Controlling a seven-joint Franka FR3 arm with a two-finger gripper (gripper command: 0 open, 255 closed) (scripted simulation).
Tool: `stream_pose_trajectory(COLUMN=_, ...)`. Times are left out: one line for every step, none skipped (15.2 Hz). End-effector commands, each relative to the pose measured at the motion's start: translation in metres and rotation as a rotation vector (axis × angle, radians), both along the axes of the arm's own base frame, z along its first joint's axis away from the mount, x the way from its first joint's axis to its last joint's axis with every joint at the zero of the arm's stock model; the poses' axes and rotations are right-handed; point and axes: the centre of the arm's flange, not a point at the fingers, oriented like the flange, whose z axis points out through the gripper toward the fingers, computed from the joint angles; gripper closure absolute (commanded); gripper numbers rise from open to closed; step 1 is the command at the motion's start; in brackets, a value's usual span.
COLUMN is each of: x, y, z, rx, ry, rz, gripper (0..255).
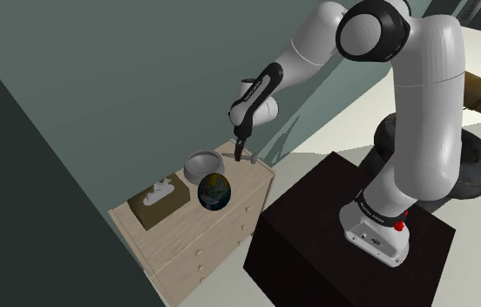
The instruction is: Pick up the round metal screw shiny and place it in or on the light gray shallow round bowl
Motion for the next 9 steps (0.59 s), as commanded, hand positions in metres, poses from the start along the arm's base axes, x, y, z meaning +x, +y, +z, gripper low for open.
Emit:
stream_pose_trajectory(x=0.0, y=0.0, z=-0.0001, rx=0.0, ry=0.0, rz=0.0, gripper=0)
stream_pose_trajectory(x=0.0, y=0.0, z=-0.0001, rx=0.0, ry=0.0, rz=0.0, gripper=0)
stream_pose_trajectory(x=0.0, y=0.0, z=-0.0001, rx=0.0, ry=0.0, rz=0.0, gripper=0)
stream_pose_trajectory(x=0.0, y=0.0, z=-0.0001, rx=0.0, ry=0.0, rz=0.0, gripper=255)
stream_pose_trajectory(x=0.0, y=0.0, z=-0.0001, rx=0.0, ry=0.0, rz=0.0, gripper=255)
stream_pose_trajectory(x=0.0, y=0.0, z=-0.0001, rx=0.0, ry=0.0, rz=0.0, gripper=255)
stream_pose_trajectory(x=0.0, y=0.0, z=-0.0001, rx=0.0, ry=0.0, rz=0.0, gripper=255)
stream_pose_trajectory(x=0.0, y=0.0, z=-0.0001, rx=0.0, ry=0.0, rz=0.0, gripper=255)
stream_pose_trajectory(x=0.0, y=0.0, z=-0.0001, rx=0.0, ry=0.0, rz=0.0, gripper=255)
